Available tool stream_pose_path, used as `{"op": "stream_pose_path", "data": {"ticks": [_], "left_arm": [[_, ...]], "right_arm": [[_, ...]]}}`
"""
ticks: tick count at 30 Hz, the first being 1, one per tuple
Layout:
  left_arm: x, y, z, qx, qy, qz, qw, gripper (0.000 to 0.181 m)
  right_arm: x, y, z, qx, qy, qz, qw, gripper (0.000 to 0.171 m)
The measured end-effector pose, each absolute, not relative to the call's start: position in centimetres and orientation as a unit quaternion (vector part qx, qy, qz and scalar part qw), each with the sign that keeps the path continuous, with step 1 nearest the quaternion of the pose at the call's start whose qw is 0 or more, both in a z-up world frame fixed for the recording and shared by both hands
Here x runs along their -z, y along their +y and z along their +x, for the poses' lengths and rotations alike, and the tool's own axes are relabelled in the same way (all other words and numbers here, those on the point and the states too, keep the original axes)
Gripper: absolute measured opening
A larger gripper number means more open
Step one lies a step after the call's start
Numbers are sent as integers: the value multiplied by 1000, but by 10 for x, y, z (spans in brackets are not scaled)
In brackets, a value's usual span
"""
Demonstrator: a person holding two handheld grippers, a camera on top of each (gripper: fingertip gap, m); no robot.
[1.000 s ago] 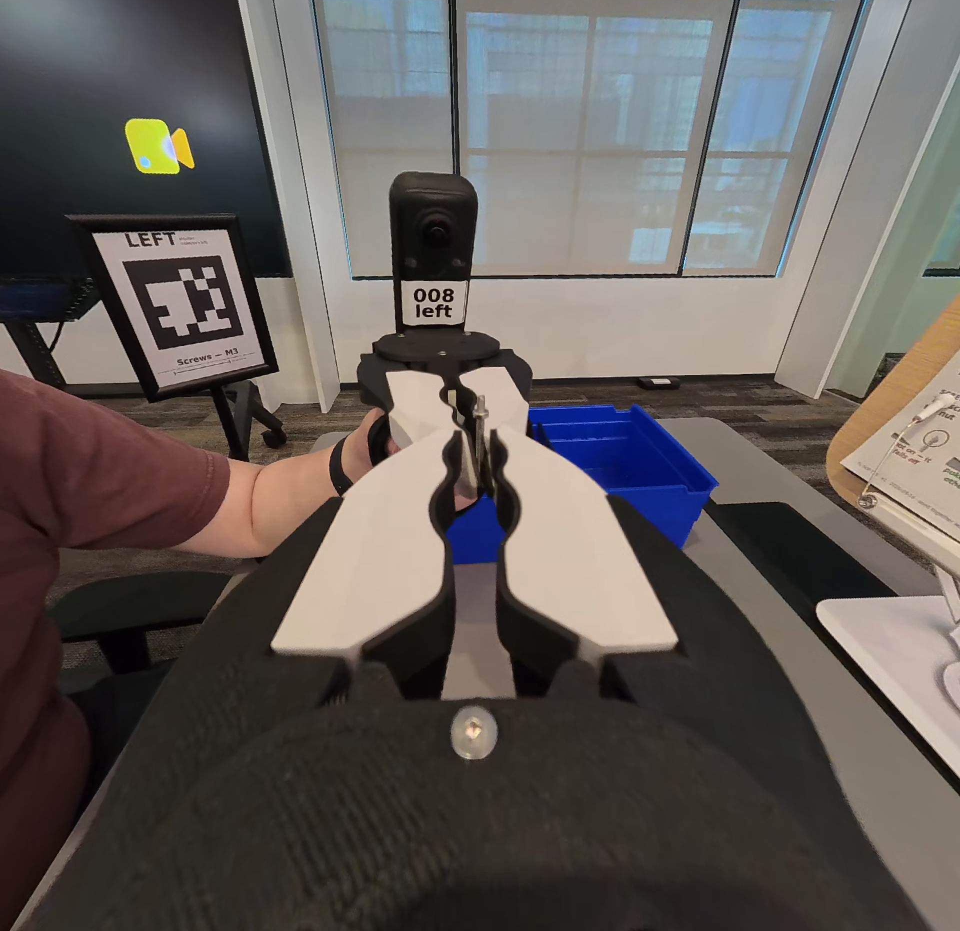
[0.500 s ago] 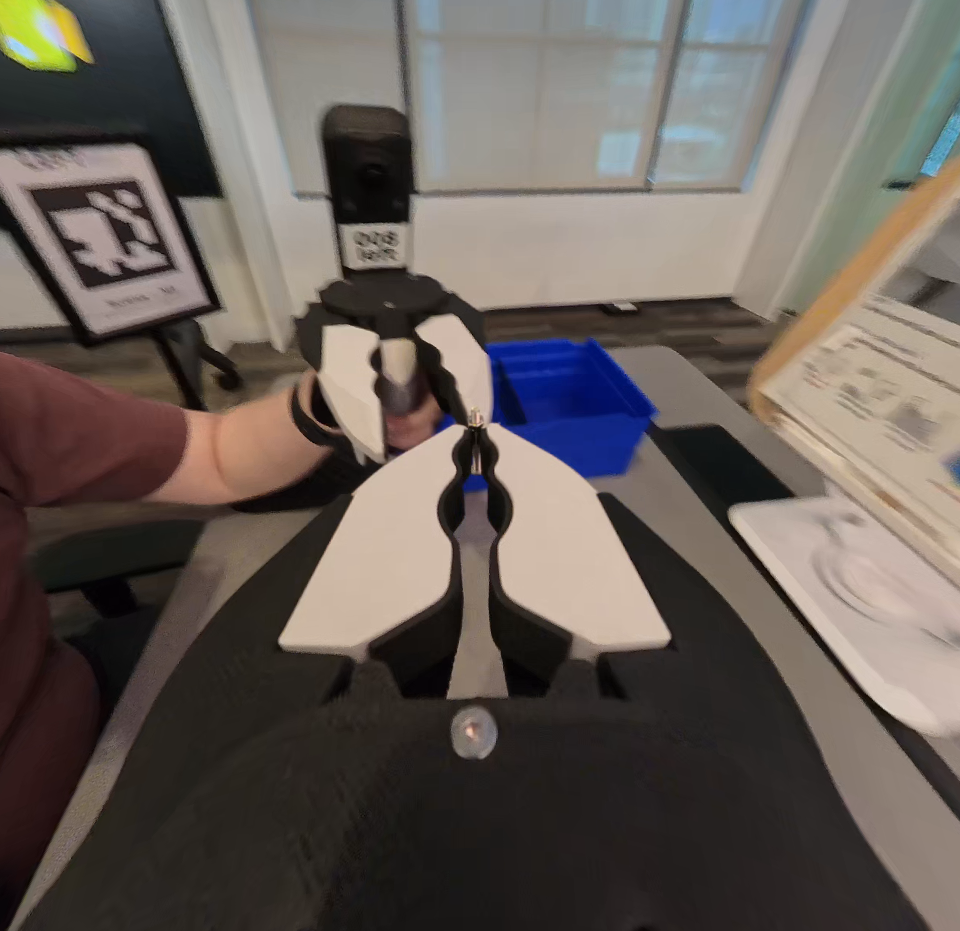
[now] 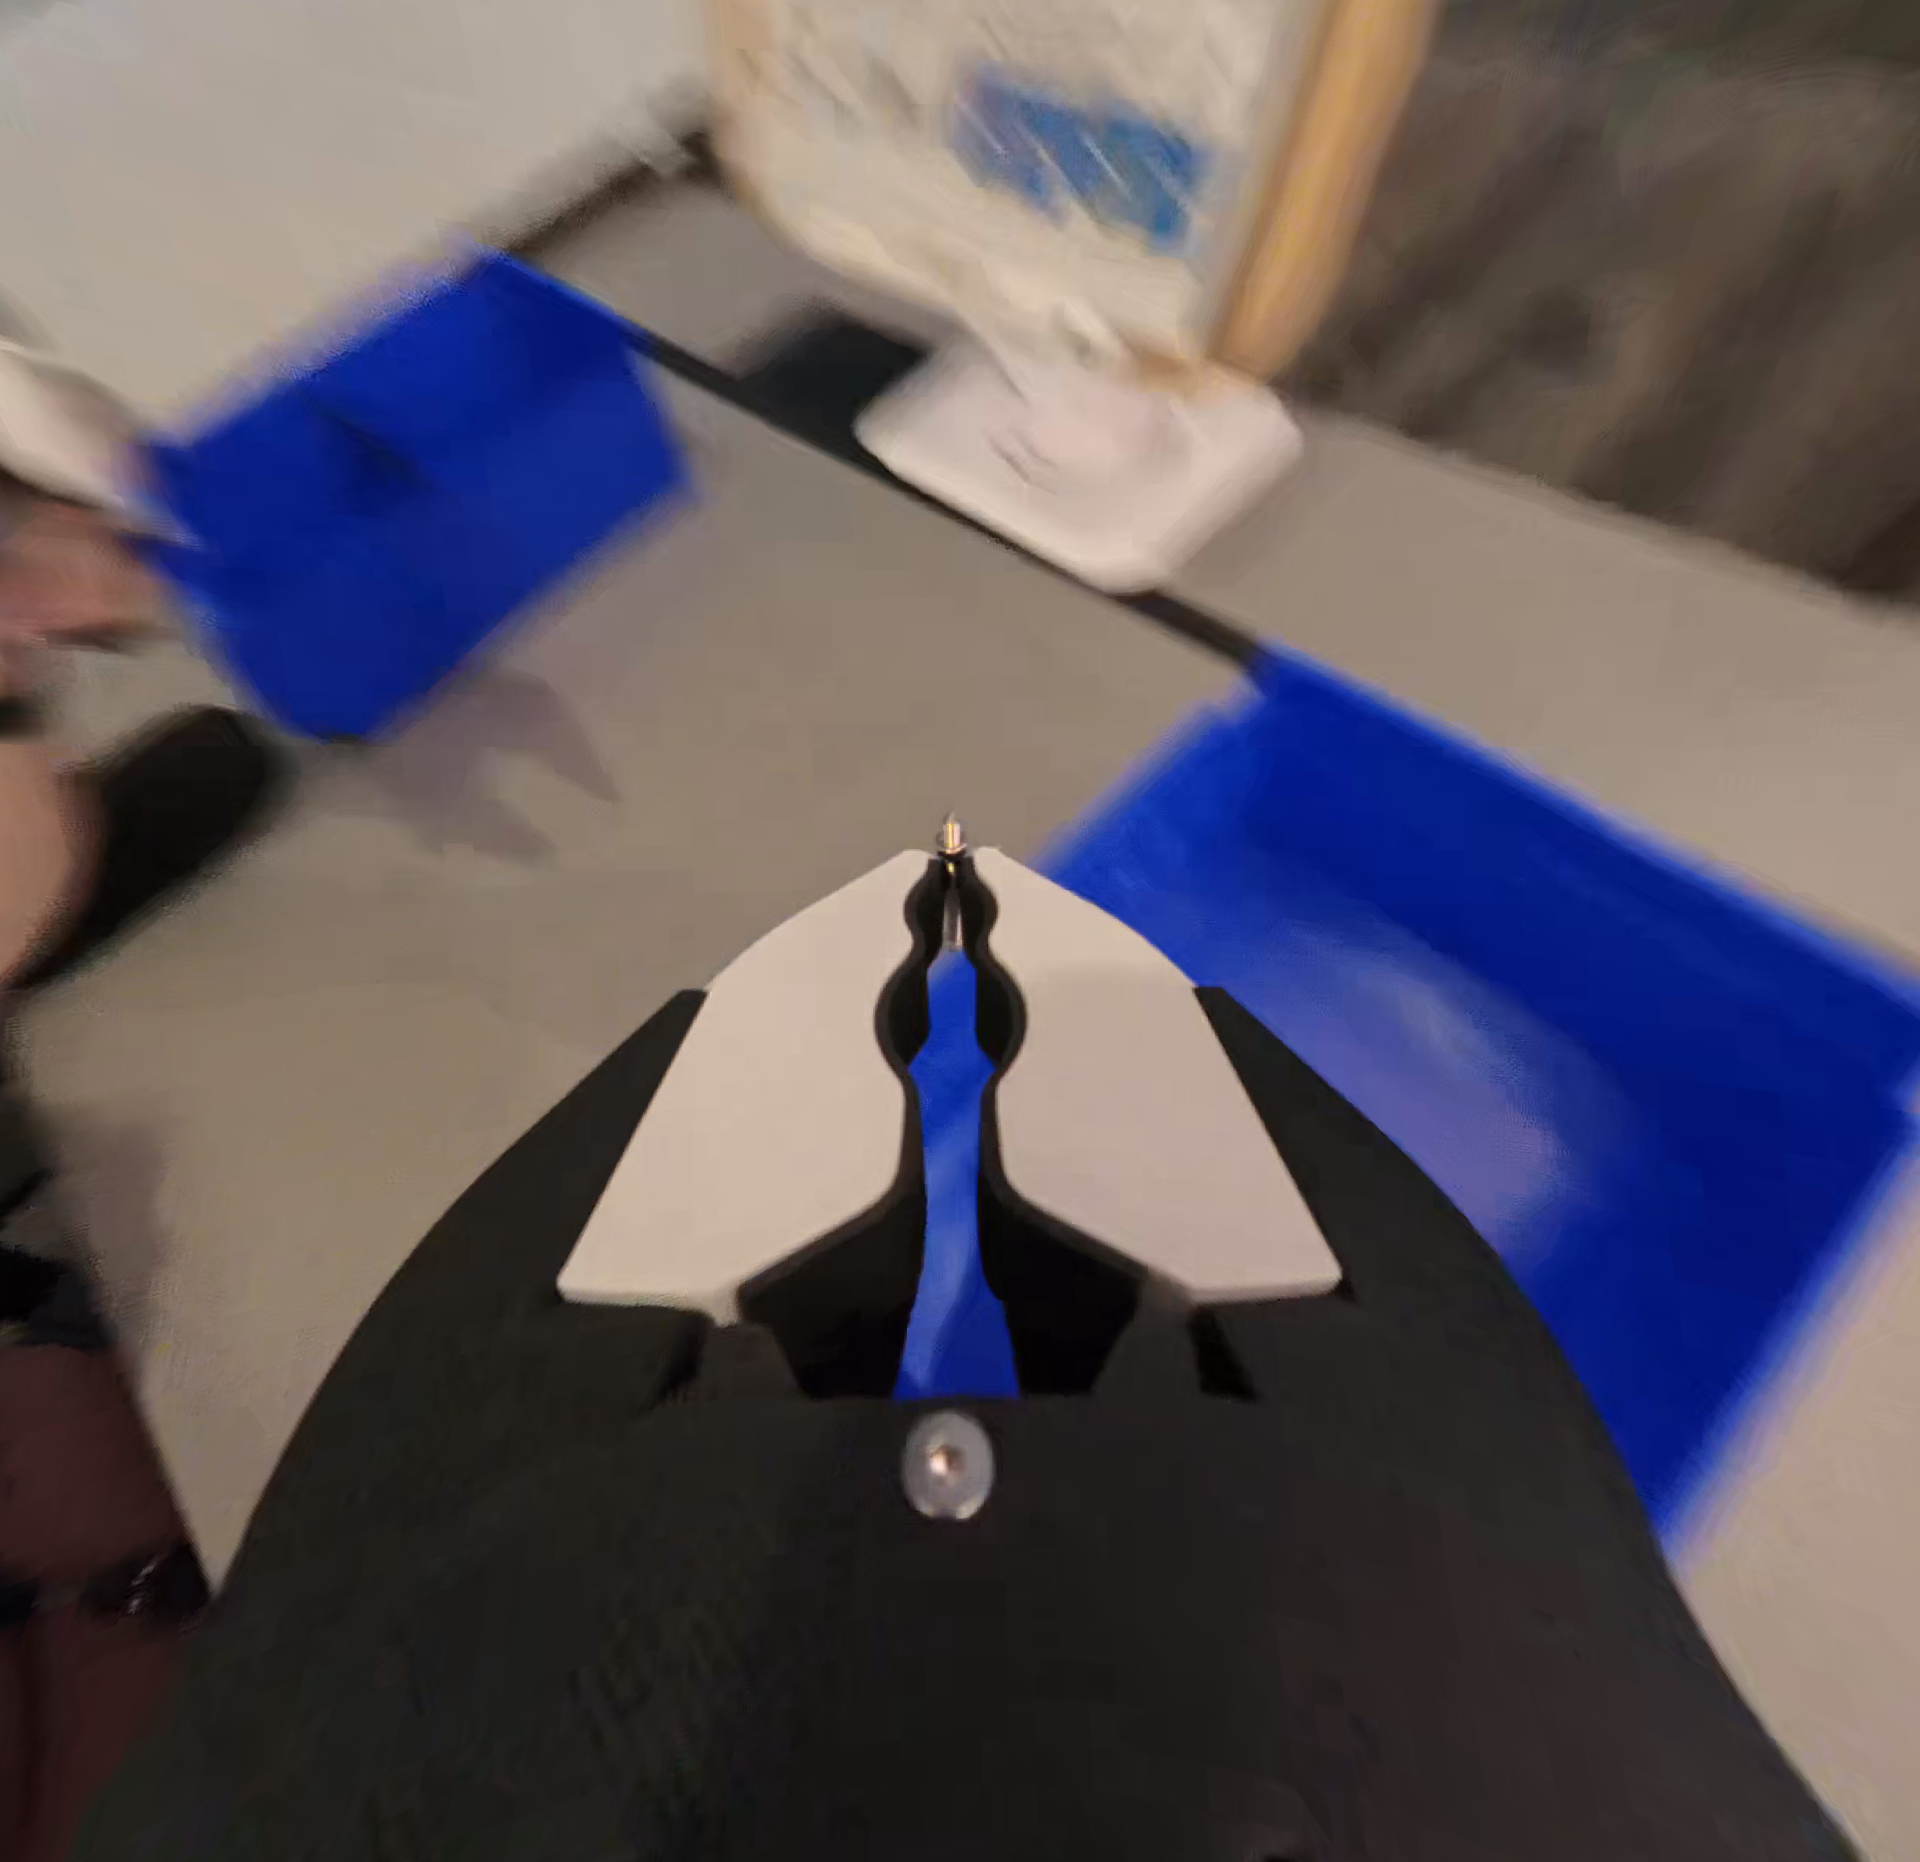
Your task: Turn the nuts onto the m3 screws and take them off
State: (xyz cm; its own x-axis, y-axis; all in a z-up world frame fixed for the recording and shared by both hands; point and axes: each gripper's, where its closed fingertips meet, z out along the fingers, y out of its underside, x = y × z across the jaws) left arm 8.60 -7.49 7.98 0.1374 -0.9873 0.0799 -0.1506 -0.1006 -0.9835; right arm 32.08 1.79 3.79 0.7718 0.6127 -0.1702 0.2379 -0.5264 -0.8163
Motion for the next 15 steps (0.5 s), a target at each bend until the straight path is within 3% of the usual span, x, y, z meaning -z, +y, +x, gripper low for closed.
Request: {"op": "stream_pose_path", "data": {"ticks": [3, 7, 15], "left_arm": [[-77, -76, 85, 441, 487, -597, 460, 35], [-73, -75, 85, 430, 490, -607, 454, 35], [-47, -28, 70, 302, 434, -699, 482, 36]], "right_arm": [[34, 28, 382, -79, -168, -942, 280, 3], [96, 28, 409, -9, -129, -981, 143, 3], [152, 30, 429, 48, -114, -991, 44, 3]]}}
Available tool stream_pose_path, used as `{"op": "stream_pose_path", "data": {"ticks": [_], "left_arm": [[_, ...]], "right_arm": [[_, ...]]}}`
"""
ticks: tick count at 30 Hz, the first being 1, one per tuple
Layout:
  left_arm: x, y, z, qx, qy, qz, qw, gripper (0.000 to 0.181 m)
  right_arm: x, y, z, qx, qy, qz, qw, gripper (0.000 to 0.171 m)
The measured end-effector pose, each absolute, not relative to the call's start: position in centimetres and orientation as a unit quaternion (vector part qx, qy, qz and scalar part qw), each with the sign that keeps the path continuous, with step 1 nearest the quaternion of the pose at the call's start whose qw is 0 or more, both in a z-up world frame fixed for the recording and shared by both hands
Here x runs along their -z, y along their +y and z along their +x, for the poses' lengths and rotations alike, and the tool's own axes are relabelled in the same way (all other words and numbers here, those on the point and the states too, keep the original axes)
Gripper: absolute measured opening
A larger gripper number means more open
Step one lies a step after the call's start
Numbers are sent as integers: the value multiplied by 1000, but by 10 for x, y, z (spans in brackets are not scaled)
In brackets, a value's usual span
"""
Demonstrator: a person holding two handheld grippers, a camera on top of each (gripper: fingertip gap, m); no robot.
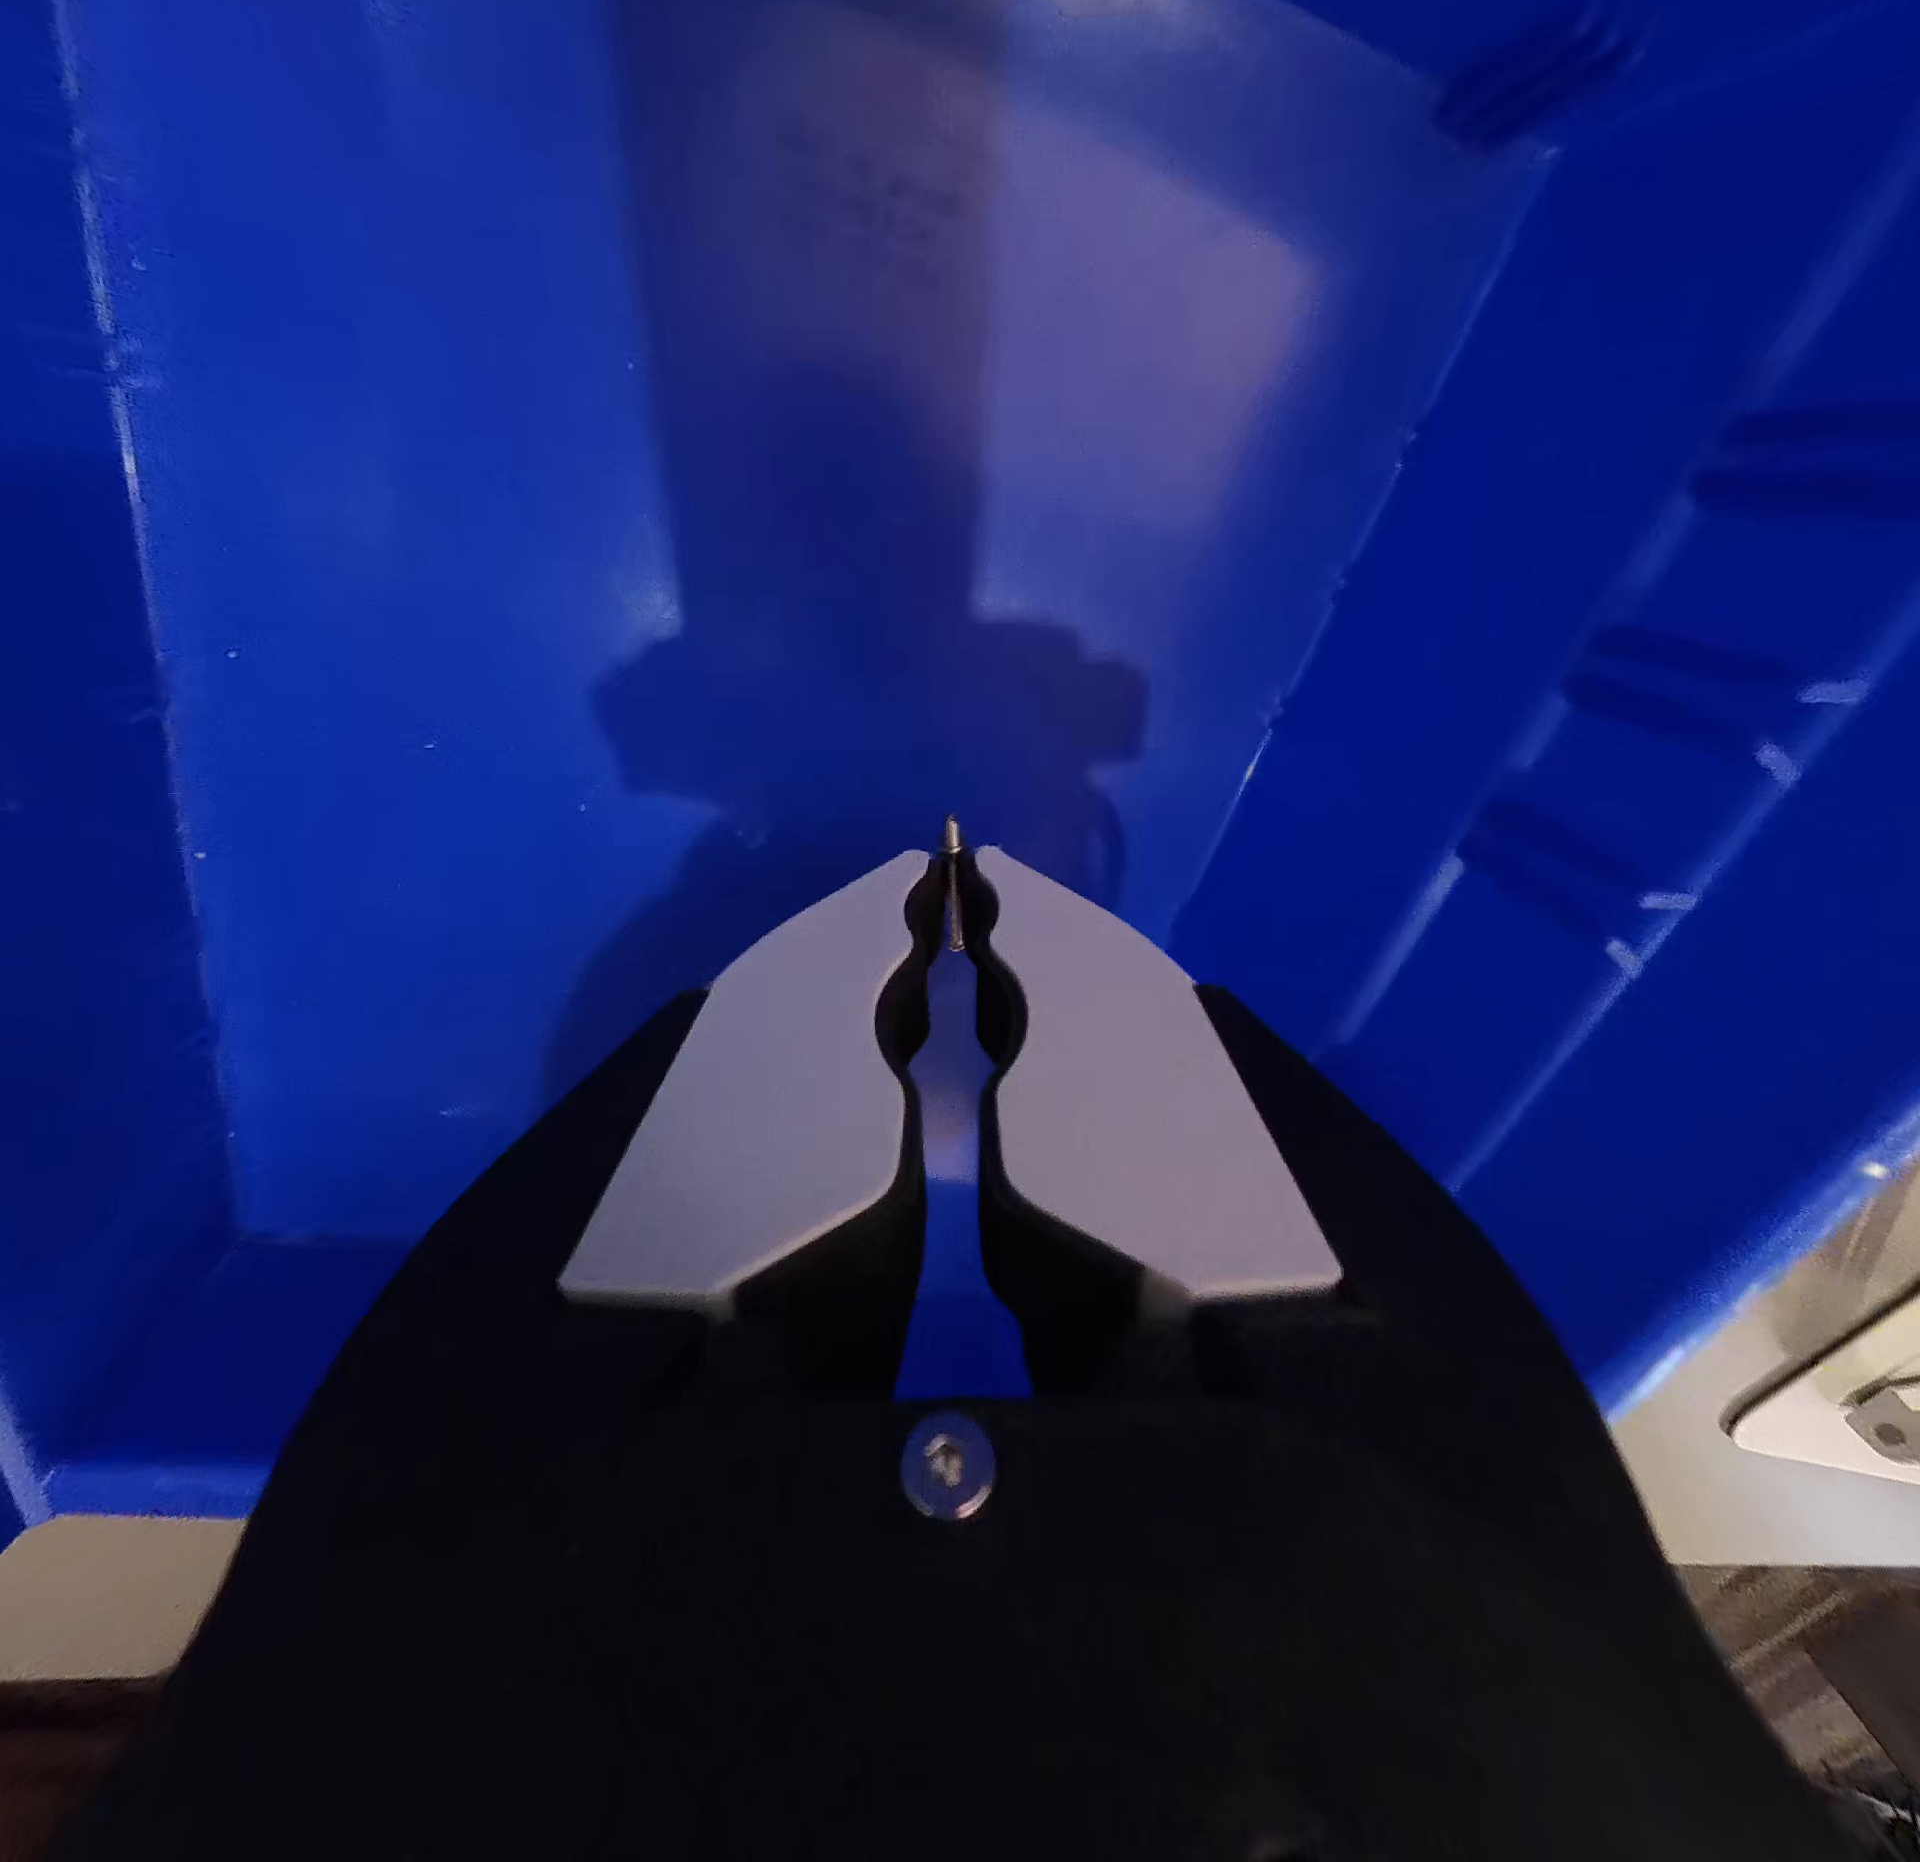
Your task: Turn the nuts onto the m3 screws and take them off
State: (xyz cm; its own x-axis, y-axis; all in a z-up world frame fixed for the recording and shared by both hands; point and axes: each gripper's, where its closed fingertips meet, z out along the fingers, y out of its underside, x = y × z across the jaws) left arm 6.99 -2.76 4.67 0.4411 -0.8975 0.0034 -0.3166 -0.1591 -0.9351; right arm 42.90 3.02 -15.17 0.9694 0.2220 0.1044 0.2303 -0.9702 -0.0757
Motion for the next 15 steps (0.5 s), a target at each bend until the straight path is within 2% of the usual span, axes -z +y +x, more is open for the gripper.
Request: {"op": "stream_pose_path", "data": {"ticks": [7, 10, 13, 15], "left_arm": [[-11, 34, 27, 106, 335, -785, 510, 43], [-8, 46, 14, 47, 319, -789, 524, 48], [-10, 49, 10, 41, 309, -790, 528, 50], [-13, 50, 7, 46, 301, -791, 531, 50]], "right_arm": [[161, 32, 429, 26, -117, -992, 43, 4], [156, 36, 426, 16, -125, -990, 64, 17], [139, 40, 430, 42, -125, -987, 95, 41], [118, 42, 428, 56, -125, -982, 128, 43]]}}
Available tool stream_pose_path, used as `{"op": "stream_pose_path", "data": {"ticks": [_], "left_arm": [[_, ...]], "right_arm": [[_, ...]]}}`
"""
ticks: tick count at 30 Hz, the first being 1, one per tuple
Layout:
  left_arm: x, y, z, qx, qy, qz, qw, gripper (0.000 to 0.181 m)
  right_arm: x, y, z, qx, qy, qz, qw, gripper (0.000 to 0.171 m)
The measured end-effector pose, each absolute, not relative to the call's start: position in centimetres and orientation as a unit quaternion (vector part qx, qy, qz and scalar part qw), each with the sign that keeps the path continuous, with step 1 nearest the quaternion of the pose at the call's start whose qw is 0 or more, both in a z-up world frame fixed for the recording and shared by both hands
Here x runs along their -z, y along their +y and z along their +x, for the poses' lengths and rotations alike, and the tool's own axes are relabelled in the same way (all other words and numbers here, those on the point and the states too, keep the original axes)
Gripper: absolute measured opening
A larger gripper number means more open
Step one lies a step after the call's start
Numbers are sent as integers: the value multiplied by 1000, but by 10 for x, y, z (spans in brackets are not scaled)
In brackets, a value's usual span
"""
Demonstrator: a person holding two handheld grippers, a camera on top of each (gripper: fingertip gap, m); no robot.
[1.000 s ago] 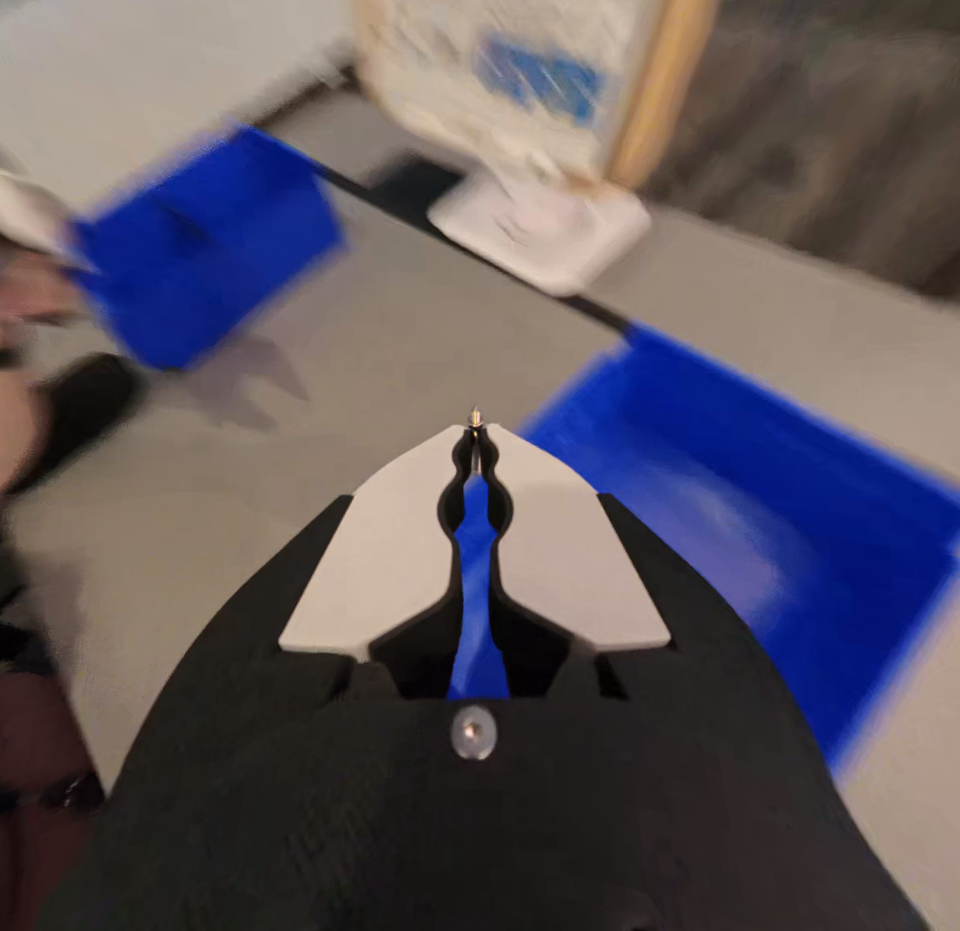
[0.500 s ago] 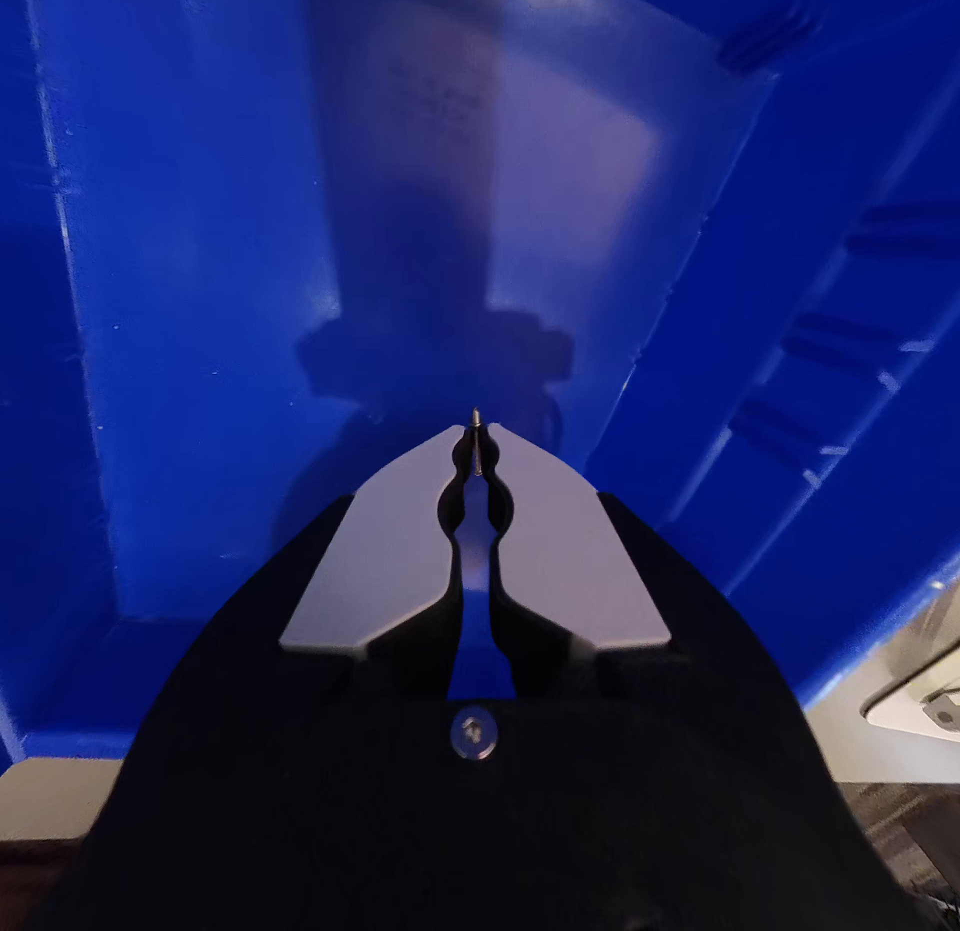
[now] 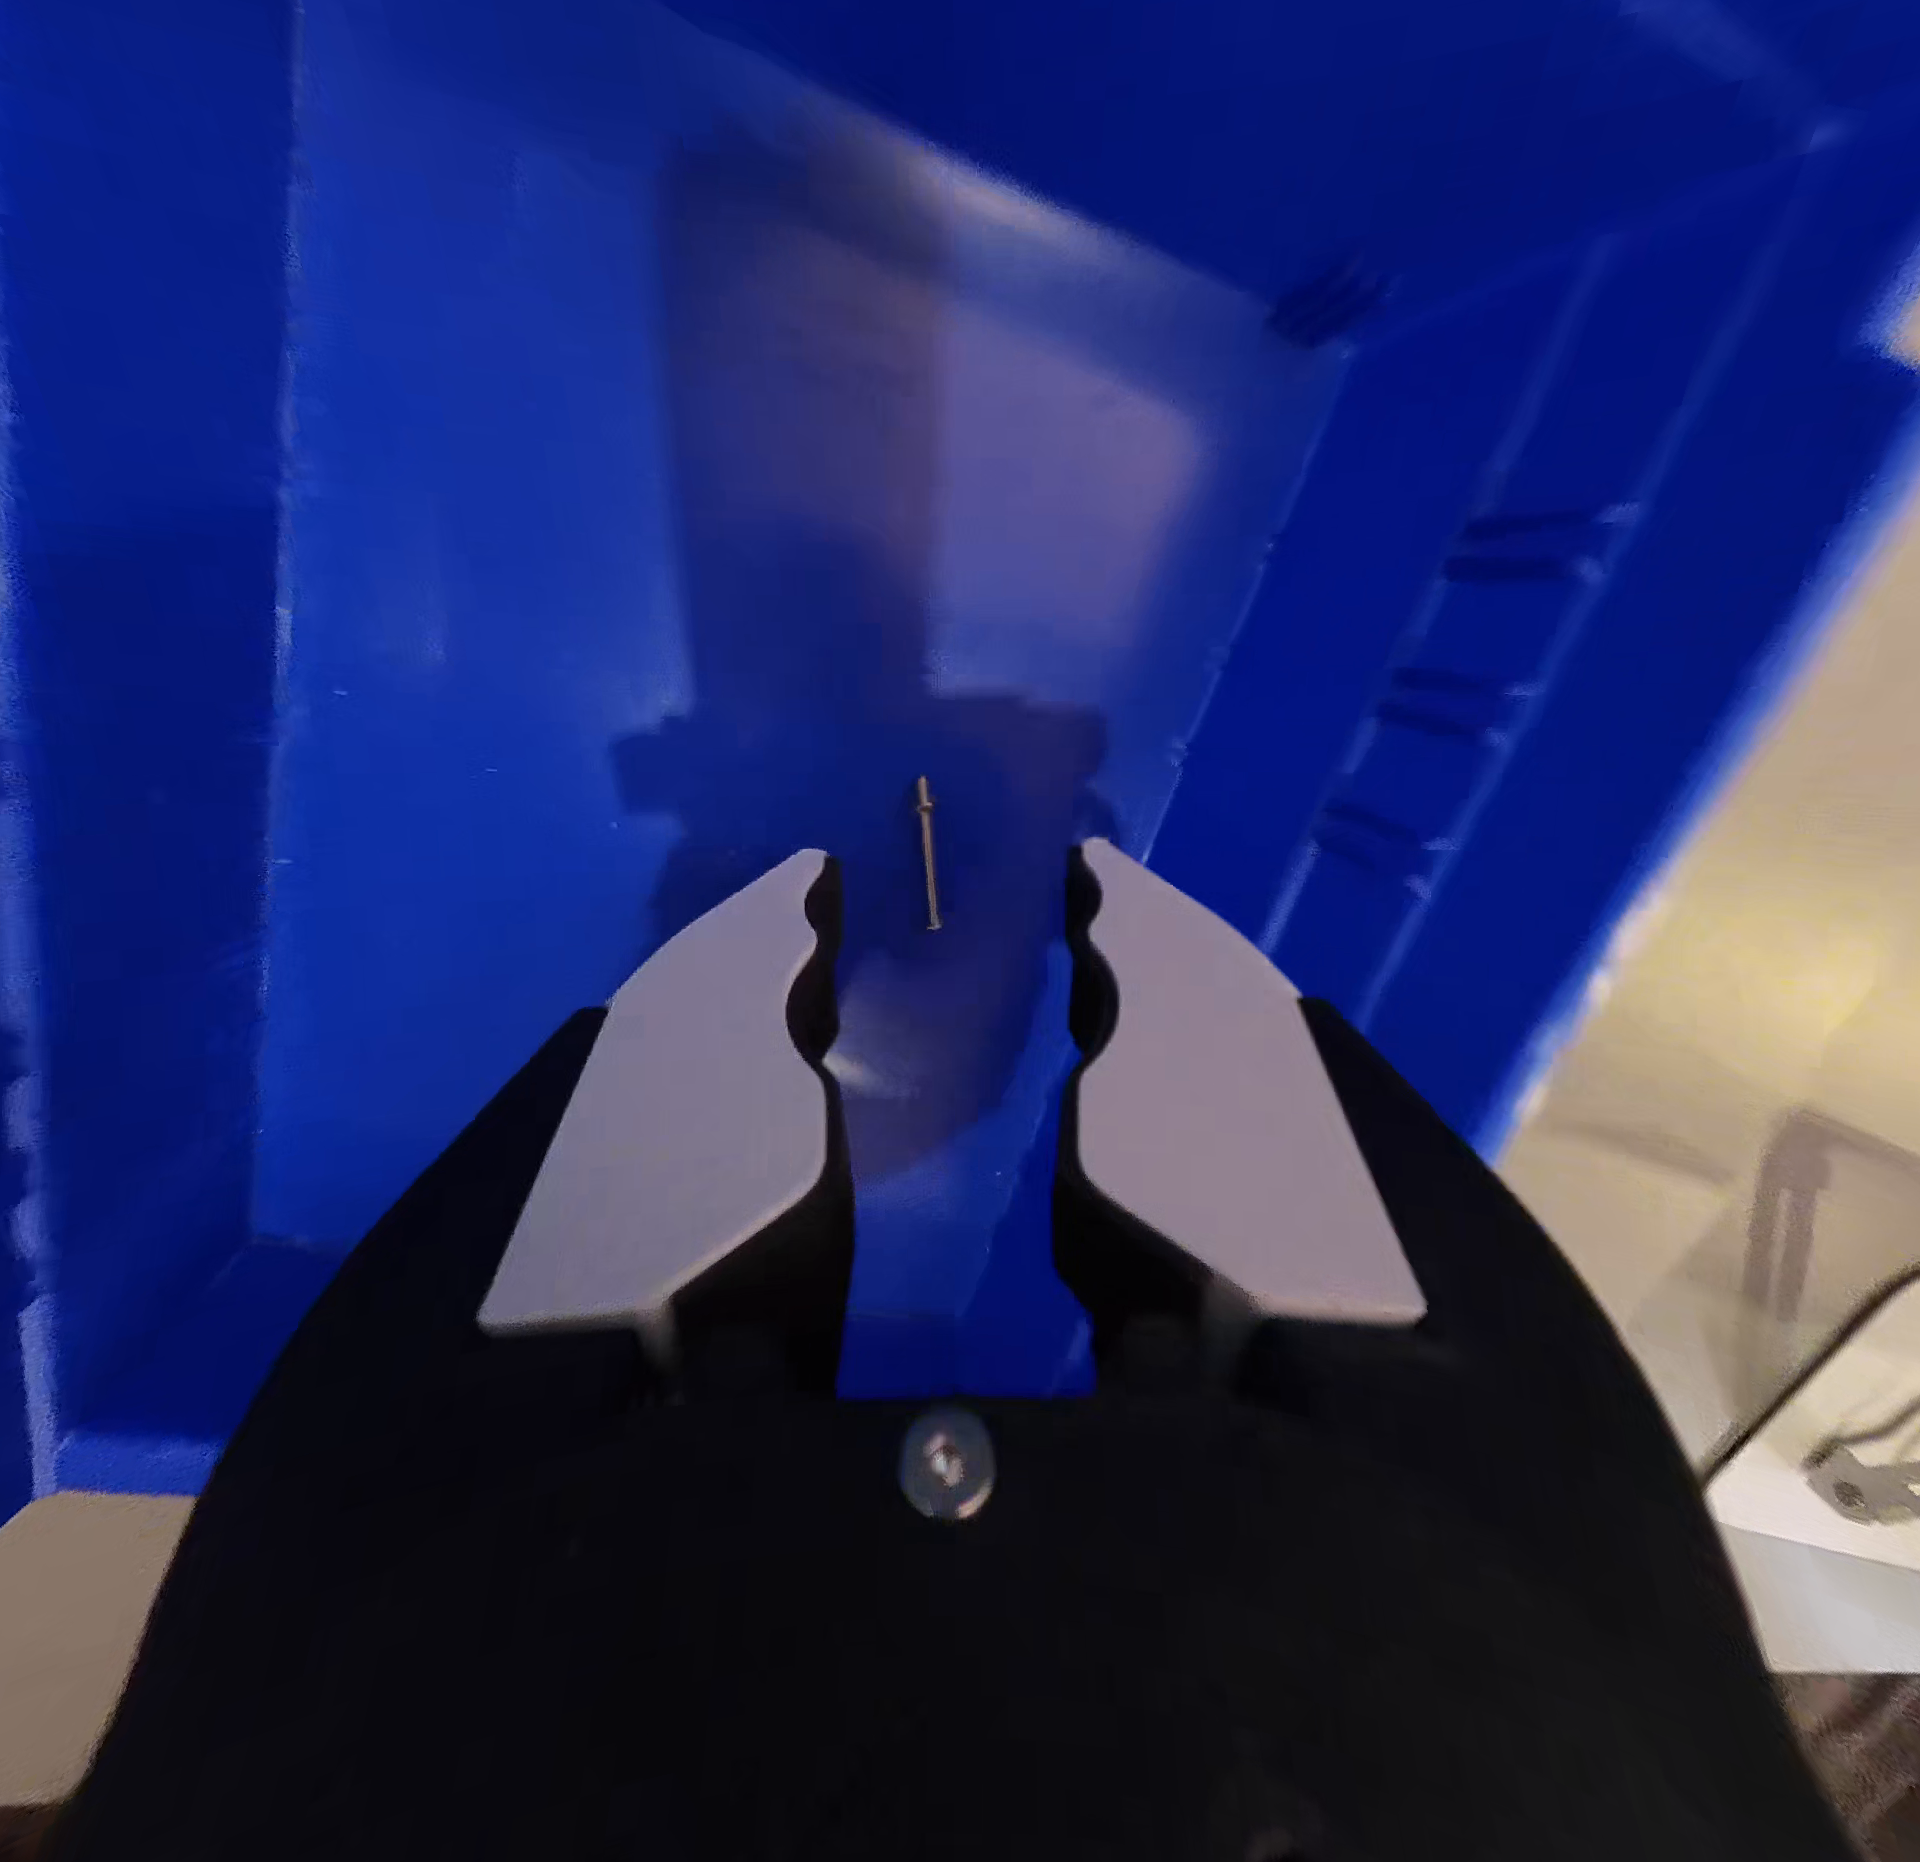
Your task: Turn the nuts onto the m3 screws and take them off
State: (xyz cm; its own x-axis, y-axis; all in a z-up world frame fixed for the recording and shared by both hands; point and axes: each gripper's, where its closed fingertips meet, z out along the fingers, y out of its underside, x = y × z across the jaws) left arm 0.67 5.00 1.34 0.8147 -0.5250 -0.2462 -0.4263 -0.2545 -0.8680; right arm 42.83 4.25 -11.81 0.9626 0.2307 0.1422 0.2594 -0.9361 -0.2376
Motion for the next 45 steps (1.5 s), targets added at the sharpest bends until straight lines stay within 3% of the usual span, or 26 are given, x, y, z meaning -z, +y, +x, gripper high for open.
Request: {"op": "stream_pose_path", "data": {"ticks": [5, 10, 16, 22, 36, 45], "left_arm": [[-23, 54, -5, 40, 279, -789, 546, 51], [-29, 58, -16, 34, 262, -789, 554, 53], [-33, 62, -26, 11, 248, -786, 566, 55], [-32, 63, -27, 11, 247, -788, 564, 55], [-51, 52, -45, 25, 267, -791, 550, 50], [-98, 17, -137, 61, 220, -804, 549, 46]], "right_arm": [[38, 54, 401, 103, -141, -945, 278, 51], [-40, 56, 317, 100, -218, -860, 450, 56], [-61, 38, 184, 81, -343, -759, 547, 59], [-18, 31, 107, 87, -415, -721, 548, 60], [1, 37, 105, 108, -418, -730, 530, 61], [11, 38, 103, 93, -431, -738, 511, 62]]}}
